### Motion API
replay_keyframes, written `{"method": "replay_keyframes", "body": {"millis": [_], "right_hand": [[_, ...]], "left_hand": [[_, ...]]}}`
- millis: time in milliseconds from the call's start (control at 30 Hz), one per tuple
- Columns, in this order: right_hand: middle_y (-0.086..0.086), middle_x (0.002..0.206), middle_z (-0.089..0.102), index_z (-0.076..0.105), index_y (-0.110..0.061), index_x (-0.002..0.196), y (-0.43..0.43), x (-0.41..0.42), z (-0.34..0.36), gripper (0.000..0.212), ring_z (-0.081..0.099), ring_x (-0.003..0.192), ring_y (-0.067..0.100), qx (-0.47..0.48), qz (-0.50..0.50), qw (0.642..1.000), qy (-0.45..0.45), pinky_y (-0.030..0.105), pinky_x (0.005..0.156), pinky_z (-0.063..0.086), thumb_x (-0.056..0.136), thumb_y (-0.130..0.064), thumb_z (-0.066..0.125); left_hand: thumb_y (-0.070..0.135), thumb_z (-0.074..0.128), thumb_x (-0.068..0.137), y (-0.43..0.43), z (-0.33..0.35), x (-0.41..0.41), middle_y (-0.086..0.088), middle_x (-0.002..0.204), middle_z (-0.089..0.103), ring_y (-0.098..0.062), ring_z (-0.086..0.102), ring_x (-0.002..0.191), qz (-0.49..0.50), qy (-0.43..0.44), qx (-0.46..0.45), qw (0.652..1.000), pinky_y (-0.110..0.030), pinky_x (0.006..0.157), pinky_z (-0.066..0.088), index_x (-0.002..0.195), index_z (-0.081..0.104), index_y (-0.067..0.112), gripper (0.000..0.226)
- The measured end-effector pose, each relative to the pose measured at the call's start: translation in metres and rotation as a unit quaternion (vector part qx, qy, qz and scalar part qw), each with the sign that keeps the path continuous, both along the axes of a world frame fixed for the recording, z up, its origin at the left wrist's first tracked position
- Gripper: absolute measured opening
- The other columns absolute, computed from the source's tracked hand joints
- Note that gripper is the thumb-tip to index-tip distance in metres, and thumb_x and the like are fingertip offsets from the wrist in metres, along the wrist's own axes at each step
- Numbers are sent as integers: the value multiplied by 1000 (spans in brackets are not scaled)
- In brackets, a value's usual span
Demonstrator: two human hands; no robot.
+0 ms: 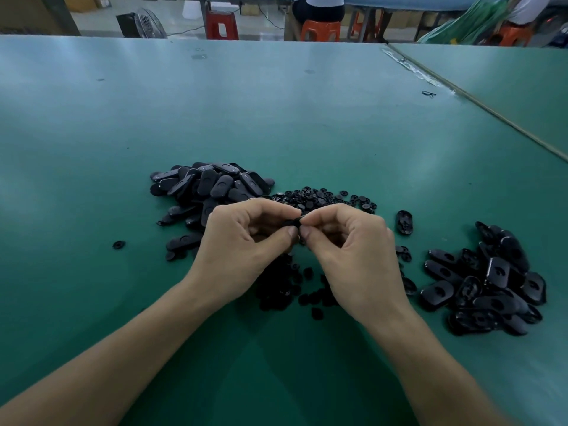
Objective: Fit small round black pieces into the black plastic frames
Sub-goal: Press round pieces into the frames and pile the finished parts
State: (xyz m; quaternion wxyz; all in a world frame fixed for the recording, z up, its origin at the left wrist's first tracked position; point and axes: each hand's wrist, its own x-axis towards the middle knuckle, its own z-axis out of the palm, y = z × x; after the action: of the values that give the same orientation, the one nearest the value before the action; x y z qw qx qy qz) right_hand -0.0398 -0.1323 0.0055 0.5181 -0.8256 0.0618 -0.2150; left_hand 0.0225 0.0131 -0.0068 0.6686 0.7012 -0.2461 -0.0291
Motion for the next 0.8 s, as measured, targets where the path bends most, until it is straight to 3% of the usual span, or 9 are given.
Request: {"method": "replay_keyframes", "body": {"millis": [200,300,500,600,800], "right_hand": [[-18,78,74,80,-22,92,7,-2,-1,16,68,74,-4,-21,-12,999,-23,6,67,50,86,-8,76],[-17,88,74,80,-21,98,8,-3,1,18,67,83,-7,-36,-3,999,-34,2,72,46,86,-9,75],[-15,92,71,77,-32,99,-1,-1,2,25,67,86,0,-35,5,999,-16,12,76,51,86,-10,76],[-14,91,75,76,-29,100,-7,1,4,25,70,89,1,5,40,999,6,20,83,55,86,-8,76],[-14,83,76,77,-27,90,-16,3,4,18,72,80,1,29,54,998,20,16,76,55,83,-11,80]], "left_hand": [[5,73,81,-1,-1,1,1,88,78,-19,75,78,20,-17,14,1000,-31,75,62,94,75,23,22],[-4,75,84,0,-1,2,2,89,78,-17,75,79,32,-22,9,999,-25,73,59,95,74,20,26],[-3,77,83,1,1,3,0,88,77,-13,73,78,26,-11,6,1000,-24,71,58,96,72,23,29],[-3,76,83,2,2,2,0,88,77,-13,73,78,4,-9,4,1000,-24,73,59,96,72,26,32],[-3,78,82,1,3,1,-3,90,77,-14,73,80,-2,-1,3,1000,-23,73,59,96,72,26,33]]}}
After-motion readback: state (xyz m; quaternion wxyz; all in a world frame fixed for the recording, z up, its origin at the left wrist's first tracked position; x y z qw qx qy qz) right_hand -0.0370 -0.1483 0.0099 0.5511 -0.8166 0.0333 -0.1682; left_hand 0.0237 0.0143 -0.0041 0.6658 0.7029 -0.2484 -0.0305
